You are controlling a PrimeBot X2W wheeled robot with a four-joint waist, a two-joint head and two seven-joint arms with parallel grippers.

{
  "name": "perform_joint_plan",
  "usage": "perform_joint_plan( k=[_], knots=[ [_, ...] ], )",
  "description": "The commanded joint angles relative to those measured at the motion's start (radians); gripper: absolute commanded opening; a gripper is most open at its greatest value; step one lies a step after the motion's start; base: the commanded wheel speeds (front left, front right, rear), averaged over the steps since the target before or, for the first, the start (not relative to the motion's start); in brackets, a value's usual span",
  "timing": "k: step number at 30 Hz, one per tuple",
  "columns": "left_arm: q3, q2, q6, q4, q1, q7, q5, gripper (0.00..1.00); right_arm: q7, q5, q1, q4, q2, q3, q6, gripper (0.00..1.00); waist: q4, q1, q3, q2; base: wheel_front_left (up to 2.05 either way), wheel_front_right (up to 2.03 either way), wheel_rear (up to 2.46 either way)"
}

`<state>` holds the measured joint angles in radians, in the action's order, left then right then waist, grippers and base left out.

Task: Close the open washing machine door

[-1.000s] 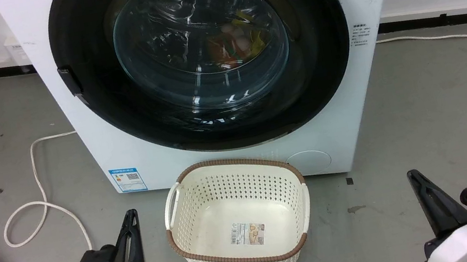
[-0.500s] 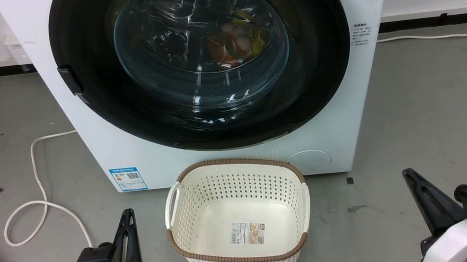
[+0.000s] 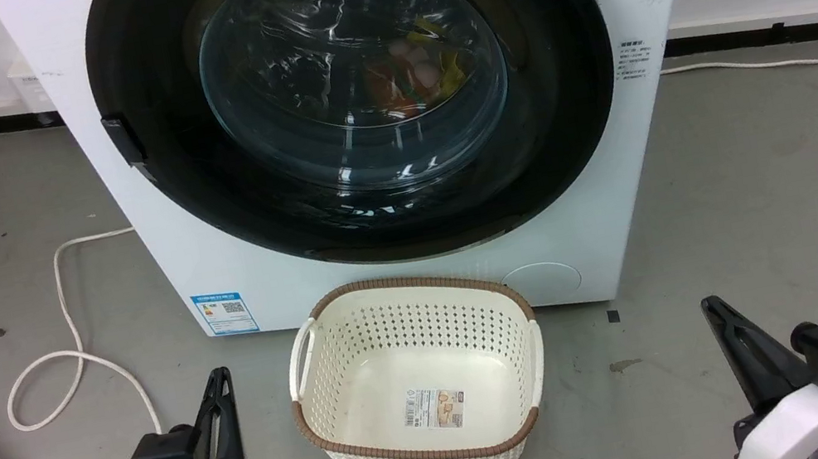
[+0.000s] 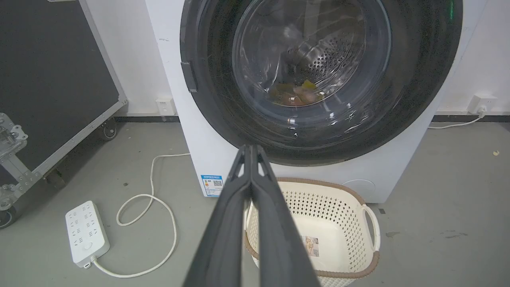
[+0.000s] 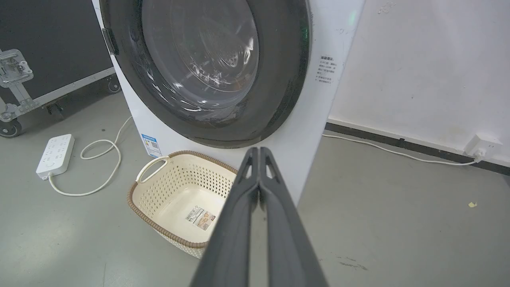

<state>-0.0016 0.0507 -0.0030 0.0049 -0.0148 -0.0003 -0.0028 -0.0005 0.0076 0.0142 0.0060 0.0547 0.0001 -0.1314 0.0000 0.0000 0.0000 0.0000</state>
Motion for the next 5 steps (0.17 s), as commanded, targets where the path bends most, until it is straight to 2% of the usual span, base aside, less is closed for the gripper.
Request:
perform_joint_plan(
  k=[1,5],
  knots=[
    [0.002,0.0,0.003,-0.005,0.015,0.0,0.003,0.0,0.0,-0.008,-0.014,-0.006,-0.005,0.0,0.001,0.0,0.0,0.0,0.0,0.0,0.0,0.0,0.0],
    [0.002,0.0,0.003,-0.005,0.015,0.0,0.003,0.0,0.0,-0.008,-0.014,-0.006,-0.005,0.0,0.001,0.0,0.0,0.0,0.0,0.0,0.0,0.0,0.0]
  ],
)
